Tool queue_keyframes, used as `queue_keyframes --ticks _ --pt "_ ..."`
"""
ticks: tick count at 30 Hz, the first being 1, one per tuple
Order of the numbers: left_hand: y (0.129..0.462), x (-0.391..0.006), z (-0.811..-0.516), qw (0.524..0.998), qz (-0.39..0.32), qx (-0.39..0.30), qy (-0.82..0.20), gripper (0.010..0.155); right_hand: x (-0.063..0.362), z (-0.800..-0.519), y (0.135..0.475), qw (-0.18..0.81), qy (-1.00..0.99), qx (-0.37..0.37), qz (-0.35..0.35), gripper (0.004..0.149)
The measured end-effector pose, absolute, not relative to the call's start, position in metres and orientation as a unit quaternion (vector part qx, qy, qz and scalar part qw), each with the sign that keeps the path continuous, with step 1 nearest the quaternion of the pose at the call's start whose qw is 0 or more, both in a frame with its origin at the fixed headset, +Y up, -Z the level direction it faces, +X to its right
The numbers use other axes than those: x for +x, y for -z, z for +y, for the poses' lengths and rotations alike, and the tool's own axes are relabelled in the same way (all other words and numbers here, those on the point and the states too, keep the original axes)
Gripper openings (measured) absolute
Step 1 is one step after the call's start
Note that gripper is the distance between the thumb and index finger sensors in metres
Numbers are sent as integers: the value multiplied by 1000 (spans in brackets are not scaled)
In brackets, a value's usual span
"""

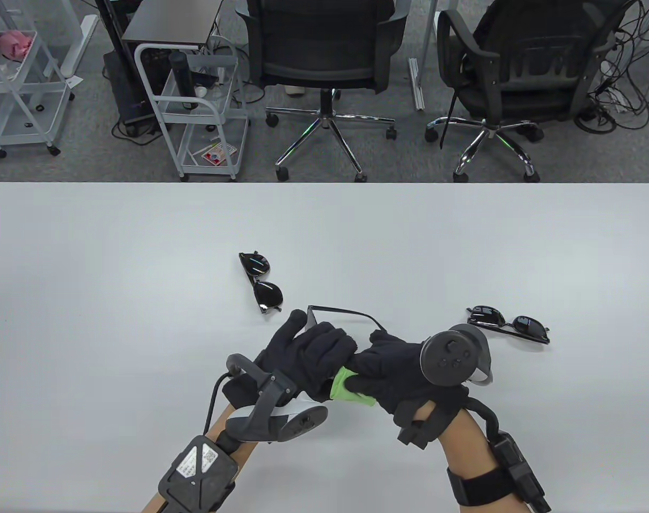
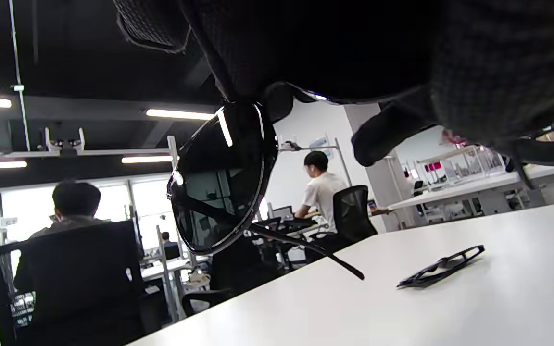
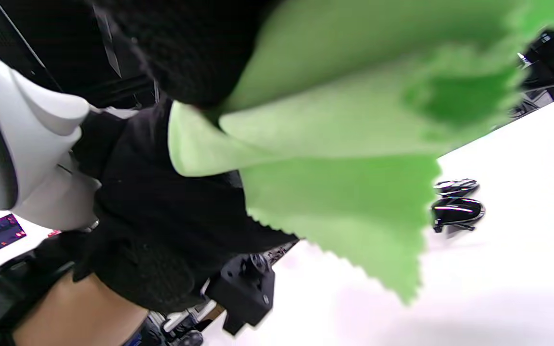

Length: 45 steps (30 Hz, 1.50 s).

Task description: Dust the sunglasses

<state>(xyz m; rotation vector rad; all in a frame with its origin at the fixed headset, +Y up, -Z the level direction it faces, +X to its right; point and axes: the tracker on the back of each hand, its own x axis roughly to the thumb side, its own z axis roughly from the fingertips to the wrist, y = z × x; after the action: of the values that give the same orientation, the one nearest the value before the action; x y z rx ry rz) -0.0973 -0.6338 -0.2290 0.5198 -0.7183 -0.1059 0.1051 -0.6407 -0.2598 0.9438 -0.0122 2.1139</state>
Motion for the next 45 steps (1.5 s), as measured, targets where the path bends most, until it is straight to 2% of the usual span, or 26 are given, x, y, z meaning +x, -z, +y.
queue_keyframes --ticks 2,6,15,22,27,32,37,40,45 --pt "234 -100 -636 911 -339 232 17 88 107 -641 262 409 -838 360 -9 43" --pt "242 -110 -635 919 -319 231 20 87 115 -644 268 375 -861 343 -4 43" --pt "263 -141 -638 943 -263 202 -24 87 150 -663 283 429 -857 286 26 43" --pt "263 -138 -640 947 -253 196 -29 89 153 -668 284 456 -853 252 9 43" --pt "257 -126 -640 944 -276 177 -32 92 136 -666 281 434 -855 284 24 43" --pt "236 -91 -643 918 -327 216 65 92 108 -657 273 419 -848 325 20 42" --pt "239 -98 -638 923 -321 208 44 86 109 -654 271 451 -828 331 21 43" --pt "243 -103 -637 927 -313 203 38 86 113 -651 272 415 -848 330 11 43" --pt "256 -124 -637 940 -283 190 12 86 135 -661 280 413 -860 300 22 42"
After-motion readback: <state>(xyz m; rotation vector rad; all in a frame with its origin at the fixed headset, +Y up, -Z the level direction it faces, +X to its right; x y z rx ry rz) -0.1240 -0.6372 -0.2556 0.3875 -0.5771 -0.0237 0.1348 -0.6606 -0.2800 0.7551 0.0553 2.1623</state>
